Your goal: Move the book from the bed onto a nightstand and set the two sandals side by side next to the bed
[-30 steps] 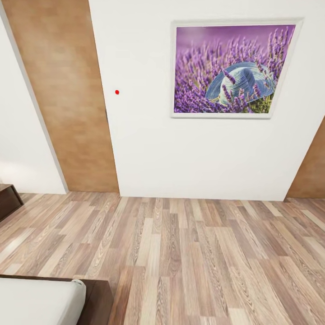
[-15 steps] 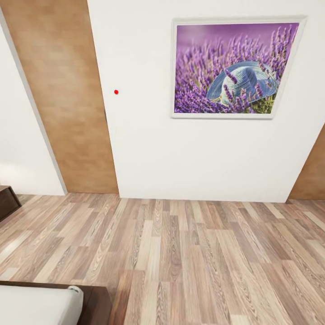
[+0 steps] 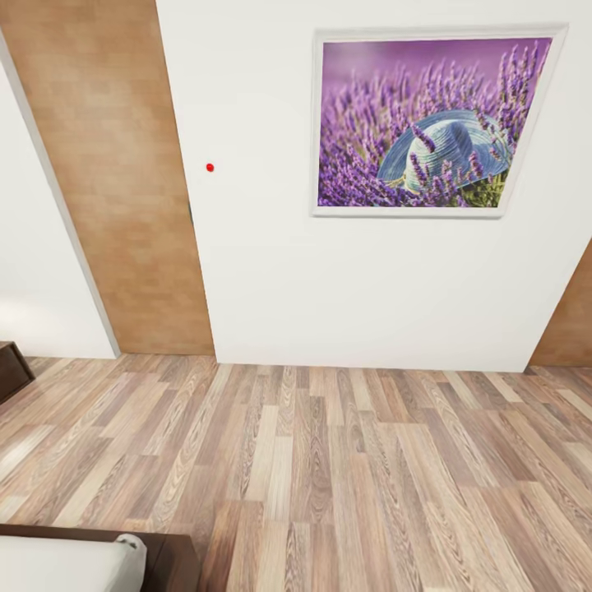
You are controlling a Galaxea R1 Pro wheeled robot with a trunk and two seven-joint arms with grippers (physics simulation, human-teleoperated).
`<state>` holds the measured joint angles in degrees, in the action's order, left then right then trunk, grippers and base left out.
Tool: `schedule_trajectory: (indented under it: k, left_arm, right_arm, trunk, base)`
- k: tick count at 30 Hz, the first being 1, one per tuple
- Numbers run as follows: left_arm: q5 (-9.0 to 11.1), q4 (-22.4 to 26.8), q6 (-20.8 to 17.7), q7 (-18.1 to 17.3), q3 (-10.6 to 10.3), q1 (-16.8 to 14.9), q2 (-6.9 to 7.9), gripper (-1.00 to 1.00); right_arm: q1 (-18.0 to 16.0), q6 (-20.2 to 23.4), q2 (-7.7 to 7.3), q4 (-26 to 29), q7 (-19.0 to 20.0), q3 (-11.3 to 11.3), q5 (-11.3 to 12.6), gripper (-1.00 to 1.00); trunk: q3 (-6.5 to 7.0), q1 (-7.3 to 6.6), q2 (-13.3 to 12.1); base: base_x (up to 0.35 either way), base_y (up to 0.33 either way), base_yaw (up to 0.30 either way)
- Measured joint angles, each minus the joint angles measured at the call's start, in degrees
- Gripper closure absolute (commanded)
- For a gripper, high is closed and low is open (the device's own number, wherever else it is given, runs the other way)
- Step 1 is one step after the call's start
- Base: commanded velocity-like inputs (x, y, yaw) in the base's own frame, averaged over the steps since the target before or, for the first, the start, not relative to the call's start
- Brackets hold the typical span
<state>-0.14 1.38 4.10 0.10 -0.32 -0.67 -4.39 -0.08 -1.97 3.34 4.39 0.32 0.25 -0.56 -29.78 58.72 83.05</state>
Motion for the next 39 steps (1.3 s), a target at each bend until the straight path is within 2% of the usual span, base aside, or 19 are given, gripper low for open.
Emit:
schedule_trajectory:
  k: [39]
  left_arm:
    - [0.0,0.0,0.0,0.0,0.0,0.0,-0.01,-1.0]
  right_arm:
    - [0.0,0.0,0.0,0.0,0.0,0.0,0.0,-1.0]
  trunk:
    - [0.0,-0.01,0.0]
  base:
    - [0.154,0.0,0.0]
